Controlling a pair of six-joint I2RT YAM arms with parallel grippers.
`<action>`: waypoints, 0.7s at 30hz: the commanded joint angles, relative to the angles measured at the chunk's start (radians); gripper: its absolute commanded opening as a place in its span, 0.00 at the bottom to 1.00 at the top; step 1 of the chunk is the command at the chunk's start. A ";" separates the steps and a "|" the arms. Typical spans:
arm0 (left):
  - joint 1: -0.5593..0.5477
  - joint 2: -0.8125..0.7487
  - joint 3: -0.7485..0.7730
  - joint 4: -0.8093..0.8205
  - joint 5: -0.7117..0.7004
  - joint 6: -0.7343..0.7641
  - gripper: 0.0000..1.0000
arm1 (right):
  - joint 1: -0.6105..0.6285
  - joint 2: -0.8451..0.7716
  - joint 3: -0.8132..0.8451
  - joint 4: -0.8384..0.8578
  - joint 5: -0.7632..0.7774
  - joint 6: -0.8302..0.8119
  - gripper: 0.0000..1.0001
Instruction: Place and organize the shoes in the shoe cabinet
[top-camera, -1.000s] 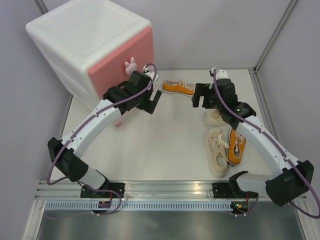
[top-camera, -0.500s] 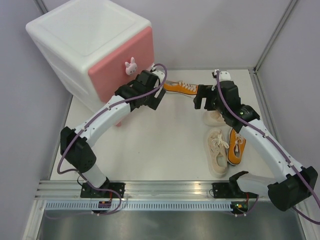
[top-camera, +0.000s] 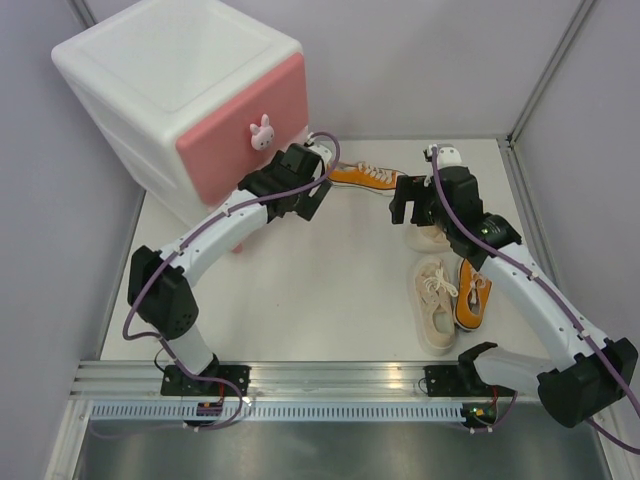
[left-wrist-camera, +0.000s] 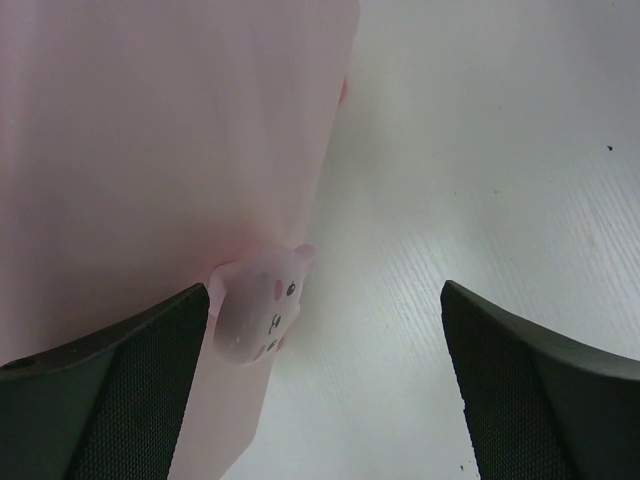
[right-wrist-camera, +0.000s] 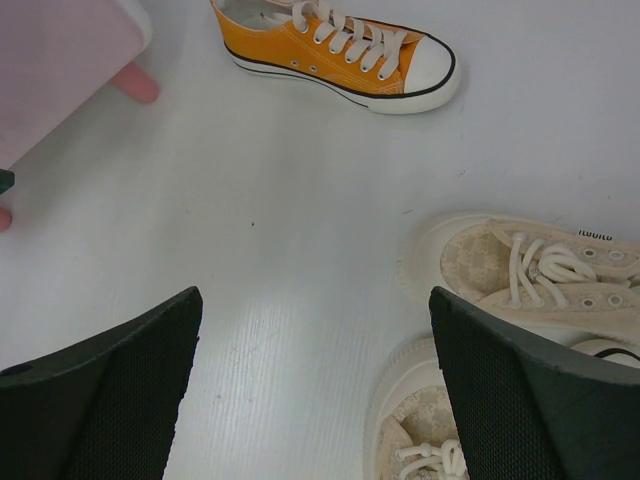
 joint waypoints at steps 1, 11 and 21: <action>0.004 -0.022 -0.038 0.003 -0.022 0.029 1.00 | -0.004 -0.022 -0.010 0.016 0.010 -0.023 0.98; 0.006 -0.113 -0.136 -0.043 0.086 0.023 0.93 | -0.005 -0.025 -0.020 0.033 -0.001 -0.040 0.98; 0.003 -0.127 -0.120 -0.058 0.307 -0.012 0.82 | -0.007 -0.023 -0.016 0.037 -0.008 -0.043 0.98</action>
